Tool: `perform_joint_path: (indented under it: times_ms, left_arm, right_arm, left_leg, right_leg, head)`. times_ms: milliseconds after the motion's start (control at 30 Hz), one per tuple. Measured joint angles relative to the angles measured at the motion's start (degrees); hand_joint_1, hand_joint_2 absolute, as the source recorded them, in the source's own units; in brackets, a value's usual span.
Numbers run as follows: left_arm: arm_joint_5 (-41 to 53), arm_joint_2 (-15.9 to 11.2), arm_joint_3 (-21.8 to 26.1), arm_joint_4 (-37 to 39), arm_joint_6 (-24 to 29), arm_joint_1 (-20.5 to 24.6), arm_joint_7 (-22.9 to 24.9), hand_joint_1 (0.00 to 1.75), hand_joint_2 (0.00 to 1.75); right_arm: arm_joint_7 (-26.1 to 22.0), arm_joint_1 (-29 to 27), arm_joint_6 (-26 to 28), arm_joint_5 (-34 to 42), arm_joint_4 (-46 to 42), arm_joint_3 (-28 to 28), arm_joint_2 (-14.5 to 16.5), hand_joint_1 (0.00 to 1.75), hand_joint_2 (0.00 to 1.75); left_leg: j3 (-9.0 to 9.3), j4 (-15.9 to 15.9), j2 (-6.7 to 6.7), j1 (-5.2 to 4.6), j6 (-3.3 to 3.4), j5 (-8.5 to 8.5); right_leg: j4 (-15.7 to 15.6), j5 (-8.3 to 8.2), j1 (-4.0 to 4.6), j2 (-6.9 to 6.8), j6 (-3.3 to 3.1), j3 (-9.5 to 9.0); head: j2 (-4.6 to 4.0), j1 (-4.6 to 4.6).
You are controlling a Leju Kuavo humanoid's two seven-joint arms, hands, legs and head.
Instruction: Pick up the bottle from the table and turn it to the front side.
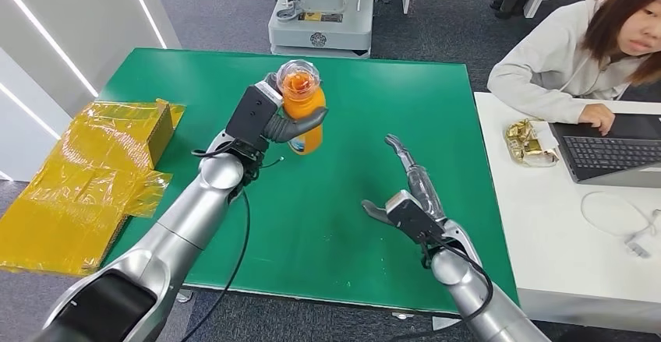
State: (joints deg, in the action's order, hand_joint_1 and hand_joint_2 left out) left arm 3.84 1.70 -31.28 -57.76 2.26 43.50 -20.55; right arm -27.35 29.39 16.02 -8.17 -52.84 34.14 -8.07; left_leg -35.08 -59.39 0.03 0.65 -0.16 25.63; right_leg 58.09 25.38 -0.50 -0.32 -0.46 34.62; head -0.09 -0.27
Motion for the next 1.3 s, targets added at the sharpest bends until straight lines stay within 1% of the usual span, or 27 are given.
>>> perform_joint_path:
  times_ms: [67,133,200,300,367,467,567,633,667,867,1067,1167,1300]
  left_arm:
    - [5.31,-1.37,0.03,0.17,1.97,0.68,-0.23,1.75,1.75]
    - [8.67,-2.48,0.02,0.25,3.29,1.29,-0.22,1.75,1.75]
    - [11.96,-3.26,-0.02,0.34,4.62,1.84,0.25,1.75,1.75]
    - [21.02,-4.36,-0.25,0.39,8.40,2.59,1.78,1.75,1.75]
    - [29.88,-5.32,-0.78,0.39,12.08,2.86,3.51,1.75,1.75]
    - [47.42,-6.89,-2.38,0.39,16.55,2.83,8.08,1.75,1.75]
    - [64.25,-8.25,-4.24,0.36,17.42,2.29,13.55,1.75,1.75]
    - [72.22,-8.89,-4.98,0.21,17.59,1.37,15.78,1.75,1.75]
    - [74.74,-9.14,-5.12,0.12,17.63,0.79,16.31,1.75,1.75]
    - [81.56,-10.97,-5.16,-0.38,16.11,-2.60,18.95,1.75,1.75]
    - [82.50,-13.16,-4.88,-0.40,14.84,-6.00,21.18,1.75,1.75]
    - [82.51,-14.66,-4.85,-0.84,13.15,-7.07,24.95,1.75,1.75]
    - [82.54,-17.74,-5.36,-2.12,7.89,-8.45,31.50,1.75,1.75]
  right_arm:
    - [0.04,-2.75,0.38,-0.19,-3.68,-1.12,-1.77,0.00,1.75]
    - [0.14,-4.87,0.71,-0.39,-6.80,-2.14,-3.18,0.00,1.75]
    - [0.19,-6.45,1.08,-0.80,-9.33,-3.00,-4.13,0.00,1.75]
    - [0.40,-9.32,1.97,-2.17,-13.81,-4.47,-5.19,0.00,1.75]
    - [1.04,-11.97,2.62,-4.13,-17.61,-5.91,-5.58,0.00,1.75]
    - [2.40,-16.88,2.80,-8.51,-24.24,-8.94,-5.65,0.00,1.75]
    - [3.05,-21.35,2.06,-11.93,-30.03,-12.27,-5.46,0.00,1.75]
    - [2.97,-23.55,1.43,-12.96,-32.82,-14.38,-5.25,0.00,1.75]
    - [2.88,-24.49,1.21,-13.26,-33.99,-15.36,-5.11,0.00,1.75]
    - [2.35,-29.56,1.04,-14.52,-39.88,-20.51,-3.92,0.00,1.75]
    - [2.05,-32.74,0.66,-15.50,-43.32,-24.79,-2.50,0.00,1.75]
    - [1.86,-33.91,-0.24,-15.85,-44.45,-26.63,-1.65,0.00,1.75]
    - [0.89,-36.97,-1.20,-15.84,-46.23,-30.04,-0.64,0.00,1.75]
  left_leg:
    - [-0.02,0.00,-0.01,0.00,0.00,0.00]
    - [-0.03,0.00,-0.01,0.00,0.00,0.01]
    - [-0.03,0.00,0.00,0.00,0.00,0.01]
    - [-0.03,-0.01,0.00,0.00,0.01,0.01]
    - [-0.03,0.00,0.00,0.00,0.00,0.01]
    - [-0.04,0.02,-0.03,0.00,0.00,0.01]
    - [-0.05,0.05,-0.04,0.00,0.01,0.02]
    - [-0.05,0.06,-0.02,-0.01,0.01,0.03]
    - [-0.05,0.06,-0.01,-0.01,0.01,0.03]
    - [-0.05,0.06,-0.01,-0.01,0.01,0.02]
    - [-0.05,0.07,0.00,0.00,0.01,0.02]
    - [-0.04,0.08,0.04,0.00,0.00,0.02]
    - [-0.05,0.09,0.08,0.00,0.00,0.03]
  right_leg:
    - [0.00,0.01,0.00,-0.01,0.01,0.00]
    - [0.00,0.01,0.00,-0.01,0.01,0.01]
    - [-0.01,0.01,-0.01,0.00,0.01,0.01]
    - [-0.02,0.01,-0.01,0.00,0.01,0.01]
    - [-0.01,0.01,-0.01,-0.01,0.01,0.01]
    - [-0.01,0.04,0.00,-0.04,0.02,0.01]
    - [-0.01,0.06,-0.01,-0.05,0.02,0.01]
    - [-0.02,0.07,-0.01,-0.03,0.02,0.02]
    - [-0.02,0.07,-0.01,-0.03,0.02,0.02]
    - [-0.02,0.06,-0.01,-0.02,0.02,0.01]
    - [-0.02,0.07,0.00,-0.03,0.01,0.03]
    - [-0.02,0.07,0.00,0.02,0.00,0.04]
    - [-0.02,0.09,0.00,0.06,0.01,0.10]
  head:
    - [0.00,0.00]
    - [0.00,0.00]
    - [0.00,0.01]
    - [0.00,0.01]
    - [0.00,0.00]
    - [0.00,-0.01]
    - [0.00,0.00]
    - [0.00,0.00]
    - [0.00,0.01]
    - [0.00,0.01]
    - [0.00,0.01]
    - [0.00,0.01]
    - [0.00,-0.01]
